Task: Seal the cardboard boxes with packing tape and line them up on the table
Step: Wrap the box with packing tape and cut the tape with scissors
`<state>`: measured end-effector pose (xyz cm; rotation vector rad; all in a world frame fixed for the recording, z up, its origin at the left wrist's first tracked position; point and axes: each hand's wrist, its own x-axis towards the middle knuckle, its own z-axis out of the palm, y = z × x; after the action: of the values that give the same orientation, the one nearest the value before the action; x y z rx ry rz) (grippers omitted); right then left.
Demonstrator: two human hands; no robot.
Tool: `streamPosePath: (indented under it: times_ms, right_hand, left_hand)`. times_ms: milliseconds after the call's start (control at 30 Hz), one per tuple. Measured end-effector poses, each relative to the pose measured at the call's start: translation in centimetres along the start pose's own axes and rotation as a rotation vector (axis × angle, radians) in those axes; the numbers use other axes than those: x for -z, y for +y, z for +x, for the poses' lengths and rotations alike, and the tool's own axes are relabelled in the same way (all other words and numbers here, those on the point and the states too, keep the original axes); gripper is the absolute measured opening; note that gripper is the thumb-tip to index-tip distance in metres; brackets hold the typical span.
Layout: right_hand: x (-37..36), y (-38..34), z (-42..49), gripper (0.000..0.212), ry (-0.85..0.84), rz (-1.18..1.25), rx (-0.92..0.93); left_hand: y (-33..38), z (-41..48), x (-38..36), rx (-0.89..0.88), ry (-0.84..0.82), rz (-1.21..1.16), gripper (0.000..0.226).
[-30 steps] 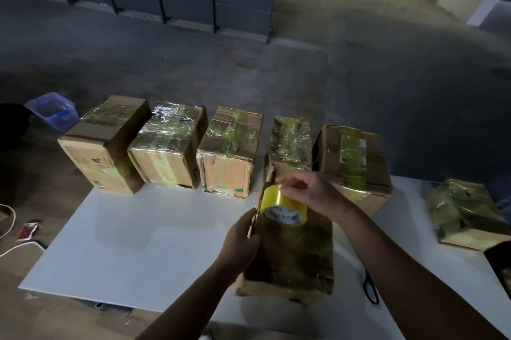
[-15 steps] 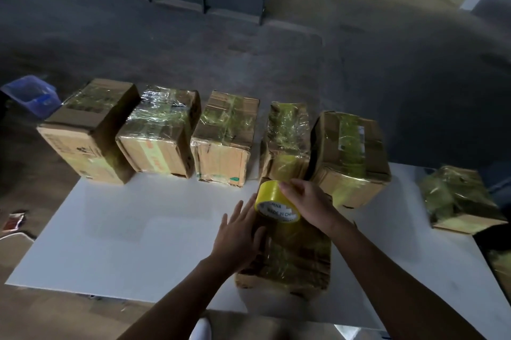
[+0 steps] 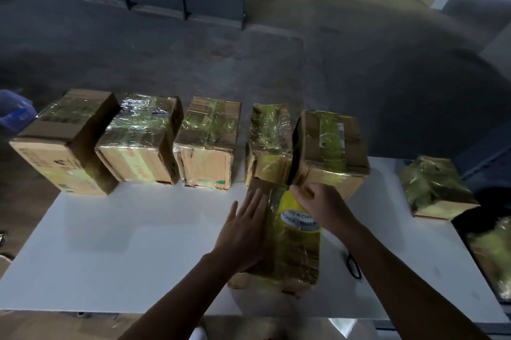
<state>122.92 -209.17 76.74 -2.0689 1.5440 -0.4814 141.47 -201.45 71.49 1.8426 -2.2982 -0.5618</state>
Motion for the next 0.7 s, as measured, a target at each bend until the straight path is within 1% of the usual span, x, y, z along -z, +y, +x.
streamPosePath:
  times_ms: [67,133,167,233,300,367,433,500,567,600,700]
  right_hand:
    - [0.1,0.5,0.0,0.048,-0.022,0.033,-0.050]
    - [-0.2,0.8,-0.3,0.050,-0.036,0.113,-0.107]
    - [-0.4,0.8,-0.6,0.051,-0.026,0.172,-0.127]
    - [-1.0,0.2,-0.8,0.044,0.024,0.285,-0.140]
    - [-1.5,-0.9,-0.4,0.044,0.069,0.330,-0.133]
    - [-1.5,-1.9,0.2,0.044,0.040,0.345,-0.124]
    - [-1.1,-1.5,0.4,0.042,-0.021,0.366,-0.101]
    - [-0.7,-0.4,-0.1,0.037,-0.064,0.379,-0.131]
    - [-0.4,0.6,-0.5,0.028,-0.069,0.368,-0.138]
    - [-0.1,0.9,-0.6,0.027,-0.055,0.328,-0.113]
    - [1.0,2.2,0.0,0.047,0.049,0.105,0.049]
  left_hand:
    - [0.5,0.8,-0.5,-0.044,0.013,0.004,0.088]
    - [0.4,1.1,-1.2,-0.038,-0.006,0.069,0.099]
    - [0.1,1.0,-1.5,-0.018,-0.018,0.080,0.101]
    - [-0.3,0.6,-1.7,0.035,-0.045,0.075,0.102]
    - [-0.6,0.3,-1.7,0.071,-0.065,0.091,0.109]
    - [-1.0,0.3,-1.8,0.109,-0.064,0.108,0.116]
    - [-1.1,0.4,-2.1,0.148,-0.053,0.108,0.113]
    - [-0.5,0.5,-2.3,0.156,-0.041,0.101,0.106]
    - [0.2,0.6,-2.5,0.154,-0.029,0.083,0.102]
    - [0.2,0.7,-2.7,0.156,-0.024,0.078,0.102]
    - [-0.2,0.7,-2.9,0.161,-0.012,0.084,0.107]
